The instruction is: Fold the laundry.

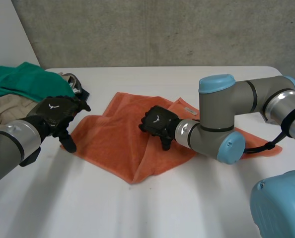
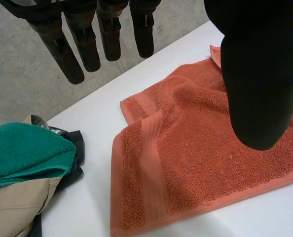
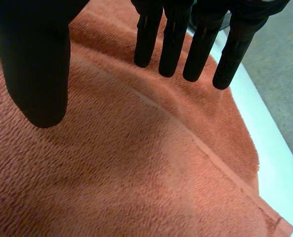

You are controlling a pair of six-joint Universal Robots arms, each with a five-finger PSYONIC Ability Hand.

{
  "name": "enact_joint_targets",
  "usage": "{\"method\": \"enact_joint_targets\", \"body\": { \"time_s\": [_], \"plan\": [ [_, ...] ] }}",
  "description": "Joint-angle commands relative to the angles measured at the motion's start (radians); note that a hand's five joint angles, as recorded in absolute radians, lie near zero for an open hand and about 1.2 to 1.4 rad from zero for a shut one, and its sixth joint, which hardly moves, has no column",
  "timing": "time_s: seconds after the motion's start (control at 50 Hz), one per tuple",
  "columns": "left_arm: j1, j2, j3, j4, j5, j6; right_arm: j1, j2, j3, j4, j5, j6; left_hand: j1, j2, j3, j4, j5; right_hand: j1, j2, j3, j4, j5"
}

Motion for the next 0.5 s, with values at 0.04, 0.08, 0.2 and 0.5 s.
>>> {"method": "enact_joint_targets", "body": {
  "time_s": [0.04, 0.08, 0.2, 0.5],
  "plan": [
    [0.004, -0.002, 0.001, 0.0, -0.002, 0.001, 0.004, 0.023, -0.007, -0.006, 0.005, -0.024, -0.039, -0.018, -0.02, -0.011, 0.001, 0.545, 0.544, 0.545, 0.543, 0.548],
    [0.005, -0.002, 0.0, 0.001, -0.002, 0.001, 0.005, 0.013, -0.017, -0.02, 0.005, -0.021, -0.039, -0.018, -0.02, -0.011, 0.001, 0.86, 0.86, 0.86, 0.858, 0.863],
    [0.017, -0.007, 0.0, 0.003, -0.002, 0.003, 0.004, -0.093, -0.001, -0.089, 0.013, 0.081, -0.051, -0.029, -0.031, -0.023, -0.011, 0.861, 0.86, 0.861, 0.859, 0.864],
    [0.028, -0.187, 0.049, 0.017, 0.002, 0.003, 0.071, -0.443, 0.24, -0.155, 0.14, 0.266, -0.101, -0.079, -0.081, -0.073, -0.061, 0.861, 0.86, 0.861, 0.859, 0.864]
  ]
}}
